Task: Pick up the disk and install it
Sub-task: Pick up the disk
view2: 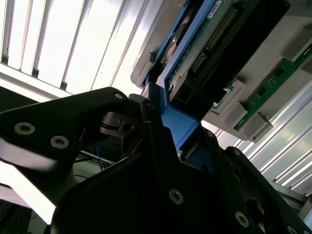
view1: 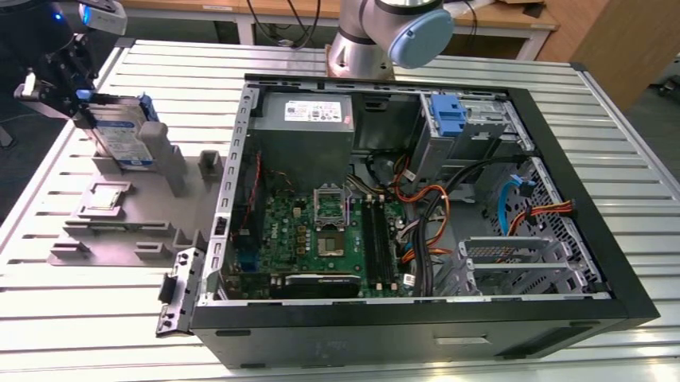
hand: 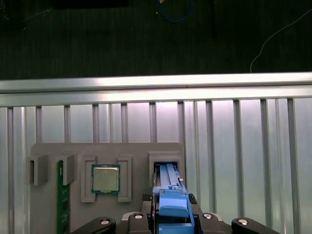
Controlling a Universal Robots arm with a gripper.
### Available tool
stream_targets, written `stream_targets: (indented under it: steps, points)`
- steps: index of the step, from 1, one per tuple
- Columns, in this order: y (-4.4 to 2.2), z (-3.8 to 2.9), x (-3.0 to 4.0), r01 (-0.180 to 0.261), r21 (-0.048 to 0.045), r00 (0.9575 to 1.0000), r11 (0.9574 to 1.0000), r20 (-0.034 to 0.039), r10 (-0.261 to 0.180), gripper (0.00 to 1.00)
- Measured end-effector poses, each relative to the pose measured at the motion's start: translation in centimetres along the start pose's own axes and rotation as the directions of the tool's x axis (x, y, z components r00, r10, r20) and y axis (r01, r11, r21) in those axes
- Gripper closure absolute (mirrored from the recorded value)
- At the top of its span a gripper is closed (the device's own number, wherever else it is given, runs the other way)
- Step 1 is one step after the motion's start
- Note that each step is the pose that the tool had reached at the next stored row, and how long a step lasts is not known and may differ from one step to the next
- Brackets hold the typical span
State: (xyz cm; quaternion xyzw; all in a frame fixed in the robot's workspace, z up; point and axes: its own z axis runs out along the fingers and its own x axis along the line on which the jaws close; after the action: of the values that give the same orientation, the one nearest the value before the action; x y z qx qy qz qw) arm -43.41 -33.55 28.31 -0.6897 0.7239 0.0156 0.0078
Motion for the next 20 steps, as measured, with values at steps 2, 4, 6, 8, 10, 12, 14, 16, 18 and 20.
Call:
stream_targets:
  steps: [2,4,6,8,10,12,14,16,18,20]
  points:
    - [0.0,0.0,0.0,0.0,0.0,1.0,1.0,0.0,0.0,0.63]
    - [0.0,0.0,0.0,0.0,0.0001,1.0,1.0,0.0,0.0,0.63]
    - [0.0,-0.05,0.0,0.0,0.0002,1.0,1.0,0.0001,0.0,0.63]
    - [0.0,-0.12,0.0,0.0,0.0001,1.0,1.0,0.0,0.0,0.63]
    - [0.0,-0.21,-0.01,0.0,0.0001,1.0,1.0,0.0,0.0,0.63]
    - [0.0,-0.31,-0.01,0.0,0.0002,1.0,1.0,0.0,0.0,0.63]
    - [0.0,-0.42,-0.01,0.0,0.0002,1.0,1.0,-0.0001,0.0,0.63]
    - [0.01,-0.54,-0.02,0.0,0.0004,1.0,1.0,-0.0001,0.0,0.63]
    - [0.01,-0.67,-0.02,0.0,0.0004,1.0,1.0,0.0,0.0,0.63]
    - [0.01,-0.83,-0.03,0.0,0.0004,1.0,1.0,0.0,0.0,0.63]
